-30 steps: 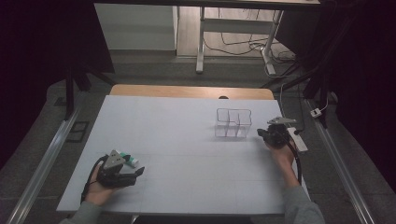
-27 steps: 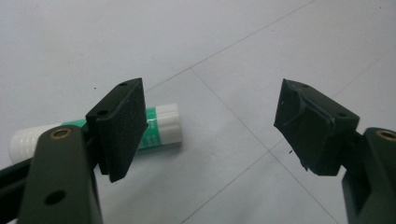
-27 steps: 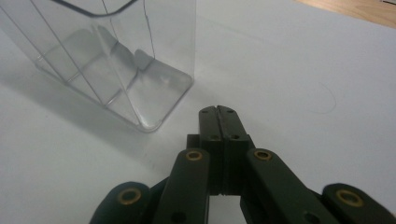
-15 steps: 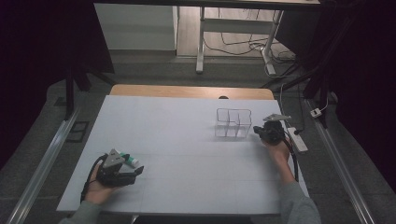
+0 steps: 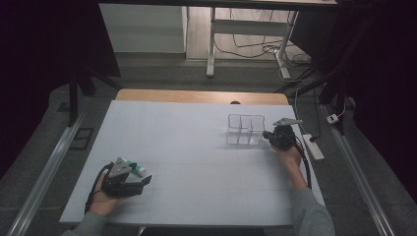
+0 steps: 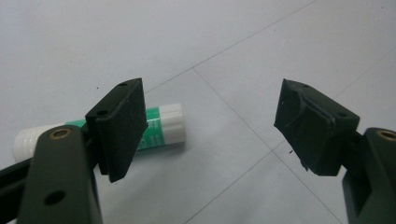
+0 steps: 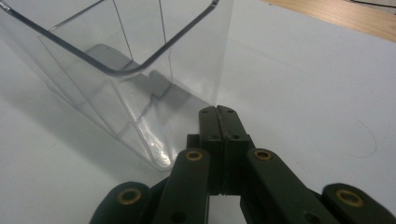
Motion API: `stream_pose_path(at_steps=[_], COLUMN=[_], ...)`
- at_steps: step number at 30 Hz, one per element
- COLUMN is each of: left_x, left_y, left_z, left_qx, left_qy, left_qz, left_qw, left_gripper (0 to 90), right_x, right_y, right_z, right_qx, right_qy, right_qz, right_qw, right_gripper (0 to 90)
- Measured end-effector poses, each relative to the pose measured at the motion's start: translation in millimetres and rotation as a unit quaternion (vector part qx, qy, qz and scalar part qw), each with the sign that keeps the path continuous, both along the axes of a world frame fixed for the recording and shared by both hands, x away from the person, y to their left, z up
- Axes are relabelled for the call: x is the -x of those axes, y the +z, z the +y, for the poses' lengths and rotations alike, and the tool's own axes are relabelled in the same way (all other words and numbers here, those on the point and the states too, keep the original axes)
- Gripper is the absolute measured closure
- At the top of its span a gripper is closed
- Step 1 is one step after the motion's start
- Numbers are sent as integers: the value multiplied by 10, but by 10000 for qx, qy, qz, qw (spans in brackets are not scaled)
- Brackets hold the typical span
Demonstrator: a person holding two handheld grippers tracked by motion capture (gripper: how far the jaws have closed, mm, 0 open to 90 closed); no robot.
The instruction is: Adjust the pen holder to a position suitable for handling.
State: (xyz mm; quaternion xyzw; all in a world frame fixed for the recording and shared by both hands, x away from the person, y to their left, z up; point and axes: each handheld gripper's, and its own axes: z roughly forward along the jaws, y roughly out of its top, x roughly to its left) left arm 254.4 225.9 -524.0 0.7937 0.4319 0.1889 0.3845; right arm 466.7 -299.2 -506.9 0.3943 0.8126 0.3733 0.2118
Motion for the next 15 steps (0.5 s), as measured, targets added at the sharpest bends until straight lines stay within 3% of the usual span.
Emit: stream_pose_path(at_steps=[15], left_x=[-2], left_y=[-7], left_z=[-3], left_qx=[-17], left_qy=[-15], left_qz=[14], left_qw=[10000], left_gripper=[250], right_x=[-28], right_y=[-4], right_z=[85], right_qx=[65], right_qy=[45], right_qz=[60], right_qw=[10000], right_gripper=[895])
